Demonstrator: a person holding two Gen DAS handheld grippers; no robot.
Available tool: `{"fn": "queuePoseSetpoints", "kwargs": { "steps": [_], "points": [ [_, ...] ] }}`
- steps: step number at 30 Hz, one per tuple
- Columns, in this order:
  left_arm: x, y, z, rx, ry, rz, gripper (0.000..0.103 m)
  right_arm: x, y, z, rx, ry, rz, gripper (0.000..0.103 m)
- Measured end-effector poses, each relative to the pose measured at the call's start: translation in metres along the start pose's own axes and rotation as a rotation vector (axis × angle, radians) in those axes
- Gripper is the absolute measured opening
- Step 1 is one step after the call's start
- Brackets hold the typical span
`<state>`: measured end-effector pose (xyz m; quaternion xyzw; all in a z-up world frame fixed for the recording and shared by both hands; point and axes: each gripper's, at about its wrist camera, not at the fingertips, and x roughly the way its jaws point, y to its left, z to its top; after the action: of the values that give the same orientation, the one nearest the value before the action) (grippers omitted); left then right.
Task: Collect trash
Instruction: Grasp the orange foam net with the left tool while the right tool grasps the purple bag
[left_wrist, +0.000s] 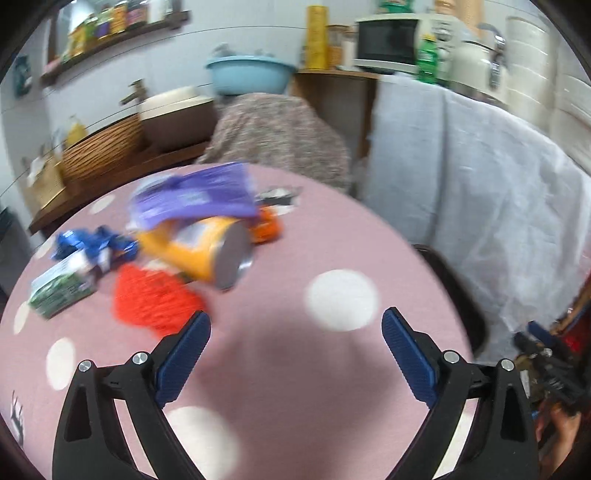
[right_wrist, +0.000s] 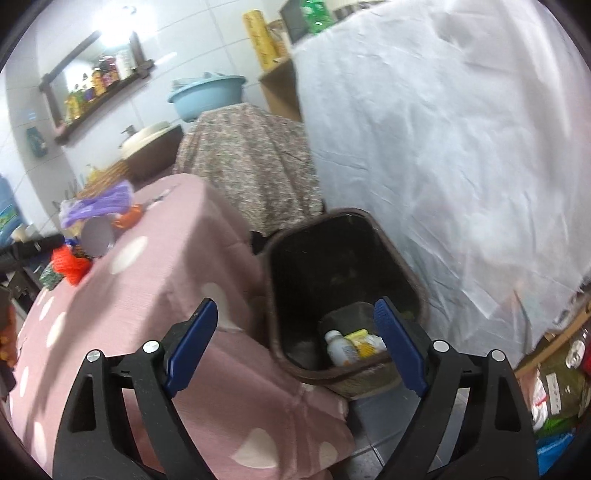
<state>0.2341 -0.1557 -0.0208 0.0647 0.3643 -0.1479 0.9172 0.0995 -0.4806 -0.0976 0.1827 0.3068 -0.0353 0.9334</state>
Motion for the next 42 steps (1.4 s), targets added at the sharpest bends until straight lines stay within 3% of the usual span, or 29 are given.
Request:
{"fn": "queuePoseSetpoints", "kwargs": {
  "steps": [2, 6, 10, 18, 21, 23, 26, 37, 42],
  "points": [
    [0.000, 0.031, -0.006, -0.057, 0.001, 0.071, 0.093, -0.001, 0.013, 0.004, -0.024, -0.006, 0.023, 0.086],
    [0.003, 0.076, -0.012, -0.146, 0.016, 0.133, 0.093, -0.001, 0.046, 0.014, -0.082, -0.011, 0.104, 0.087],
    [0.014, 0.095, -0.009, -0.143, 0.029, 0.164, 0.093, 0.000, 0.084, 0.022, -0.148, -0.015, 0.160, 0.087],
    [0.032, 0.104, -0.006, -0.107, 0.065, 0.084, 0.084, -0.005, 0.154, 0.025, -0.271, -0.023, 0.257, 0.087],
    [0.036, 0.104, -0.003, -0.108, 0.067, 0.041, 0.061, -0.005, 0.177, 0.026, -0.315, -0.022, 0.278, 0.087],
    [0.040, 0.107, -0.003, -0.127, 0.088, 0.005, 0.036, -0.004, 0.193, 0.027, -0.343, -0.018, 0.295, 0.087],
    [0.036, 0.112, -0.006, -0.151, 0.086, -0.039, 0.017, -0.005, 0.210, 0.027, -0.388, -0.023, 0.315, 0.087],
    [-0.013, 0.143, -0.026, -0.223, -0.003, -0.062, 0.013, 0.026, 0.289, 0.037, -0.572, 0.009, 0.354, 0.086],
    [-0.036, 0.161, -0.038, -0.268, -0.042, -0.051, 0.013, 0.054, 0.337, 0.044, -0.720, 0.000, 0.306, 0.086]
  ]
}}
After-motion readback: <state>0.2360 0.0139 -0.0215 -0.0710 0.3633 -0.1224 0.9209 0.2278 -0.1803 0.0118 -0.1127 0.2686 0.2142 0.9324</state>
